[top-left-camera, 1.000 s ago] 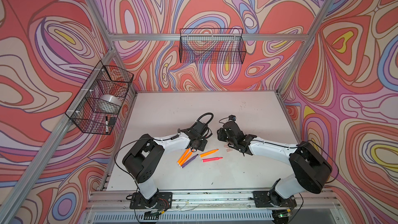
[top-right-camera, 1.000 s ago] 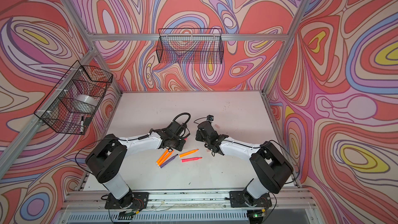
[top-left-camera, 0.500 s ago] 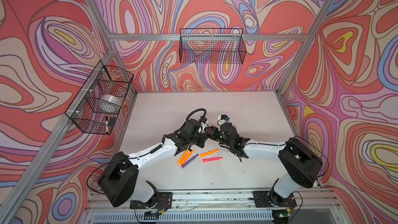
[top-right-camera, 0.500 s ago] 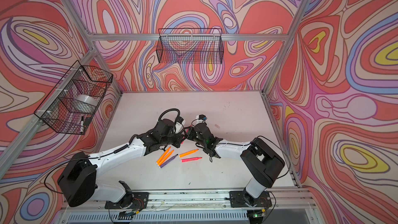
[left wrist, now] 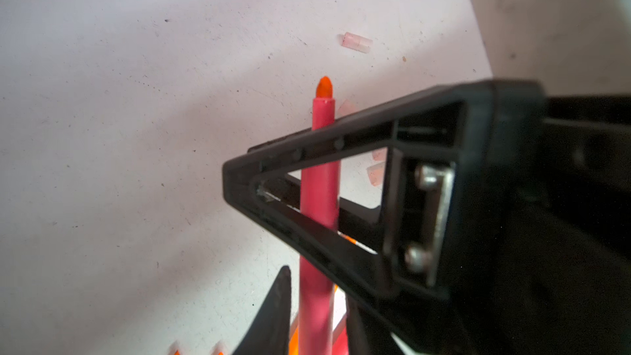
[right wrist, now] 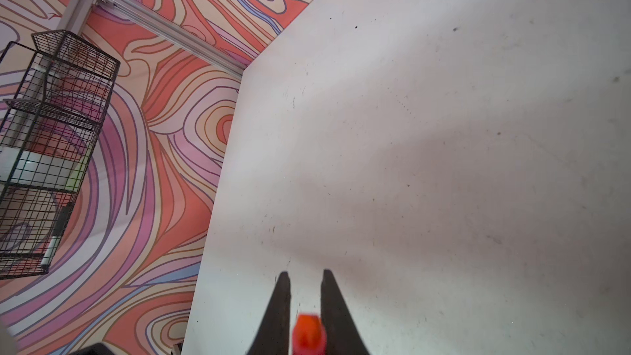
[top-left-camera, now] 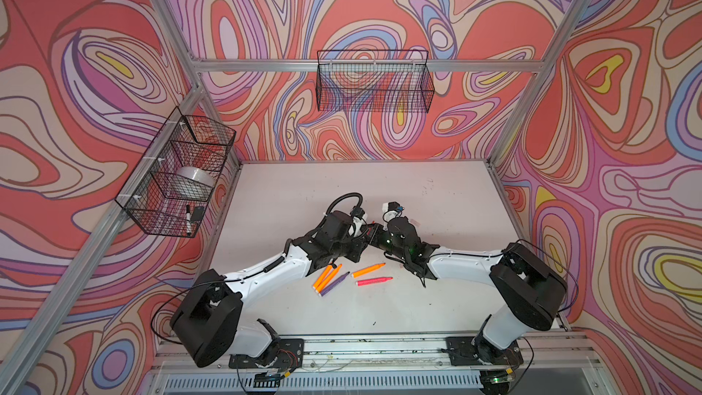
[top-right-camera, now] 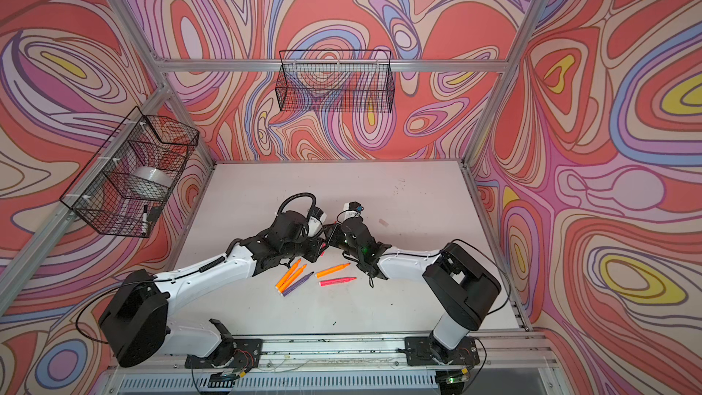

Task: Insert pens into pen caps
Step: Pick up a pen from the center of the table.

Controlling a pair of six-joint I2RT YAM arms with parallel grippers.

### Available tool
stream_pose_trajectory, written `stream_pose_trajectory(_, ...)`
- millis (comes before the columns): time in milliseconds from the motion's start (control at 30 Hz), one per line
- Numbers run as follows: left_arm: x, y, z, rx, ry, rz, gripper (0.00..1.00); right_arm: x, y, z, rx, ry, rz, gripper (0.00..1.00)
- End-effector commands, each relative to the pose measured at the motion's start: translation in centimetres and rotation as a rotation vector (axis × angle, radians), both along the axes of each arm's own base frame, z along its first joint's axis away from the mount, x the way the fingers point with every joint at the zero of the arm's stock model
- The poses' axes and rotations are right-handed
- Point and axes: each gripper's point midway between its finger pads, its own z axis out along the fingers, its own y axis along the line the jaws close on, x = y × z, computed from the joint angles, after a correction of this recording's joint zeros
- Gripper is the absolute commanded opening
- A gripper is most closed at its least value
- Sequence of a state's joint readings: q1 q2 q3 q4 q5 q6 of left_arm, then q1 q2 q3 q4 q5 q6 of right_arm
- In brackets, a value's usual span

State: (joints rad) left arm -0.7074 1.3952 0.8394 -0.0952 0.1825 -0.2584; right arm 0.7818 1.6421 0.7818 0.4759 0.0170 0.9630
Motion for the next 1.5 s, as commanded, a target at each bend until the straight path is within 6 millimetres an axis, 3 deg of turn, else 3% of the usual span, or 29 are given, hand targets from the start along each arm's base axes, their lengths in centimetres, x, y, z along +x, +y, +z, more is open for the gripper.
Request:
stream_pose_trajectory(0, 0.3, -0.8, 0.7, -0.034, -0.026, -0.016, 0.32, -0.4, 0.8, 0.5, 0.004, -0.004, 0.02, 0.0)
stream_pose_trajectory(267, 0.5, -1.3, 0.4, -0.041, -0.018, -0.027, 0.34, -0.5, 1.1, 0.8, 0.05, -0.007, 0.023, 0.0)
stream_pose_trajectory(467, 0.6, -1.5, 0.4, -0.049, -0.02, -0.034, 0.3, -0.5, 1.6, 0.7, 0.071, -0.002, 0.032, 0.0)
stream_pose_trajectory(567, 0.6, -1.5, 0.5, -0.053, -0.026, -0.031, 0.24, -0.4, 1.7, 0.4, 0.073, 0.005, 0.033, 0.0)
stream_pose_trajectory(700, 0.8, -1.3, 0.5, -0.056, -0.038, -0.017, 0.08, -0.5, 1.7, 0.1, 0.081, 0.01, 0.032, 0.0)
stream_pose_trajectory(767, 1.0, -1.2, 0.6, -0.069, -0.047, -0.008, 0.05, -0.5, 1.5, 0.0, 0.079, 0.008, 0.03, 0.13)
stream_pose_trajectory(867, 1.4, -0.7, 1.0, -0.105, -0.065, 0.023, 0.0, -0.8, 1.0, -0.1, 0.068, -0.002, 0.023, 0.48)
stream_pose_trajectory(933, 2.3, 0.6, 0.9, -0.104, -0.066, 0.085, 0.0, -1.0, 0.3, -0.1, 0.037, -0.009, 0.008, 0.6)
stream_pose_trajectory(1000, 3.0, 2.3, 0.6, -0.101, -0.059, 0.158, 0.0, -1.2, -0.8, -0.3, -0.017, -0.01, -0.014, 0.65)
stream_pose_trajectory(1167, 2.8, 5.4, 0.3, -0.106, -0.1, 0.263, 0.0, -1.7, -5.4, -2.4, -0.214, 0.01, -0.141, 0.64)
stream_pose_trajectory(1233, 2.4, 6.1, 0.4, -0.108, -0.121, 0.28, 0.0, -1.7, -6.9, -3.0, -0.299, 0.023, -0.179, 0.59)
stream_pose_trajectory(1333, 1.9, 6.8, 0.5, -0.104, -0.129, 0.288, 0.0, -1.5, -7.6, -3.7, -0.406, 0.032, -0.18, 0.54)
stream_pose_trajectory(1467, 1.2, 7.2, 1.2, -0.123, -0.147, 0.288, 0.0, -0.5, -7.0, -5.6, -0.573, 0.09, -0.141, 0.49)
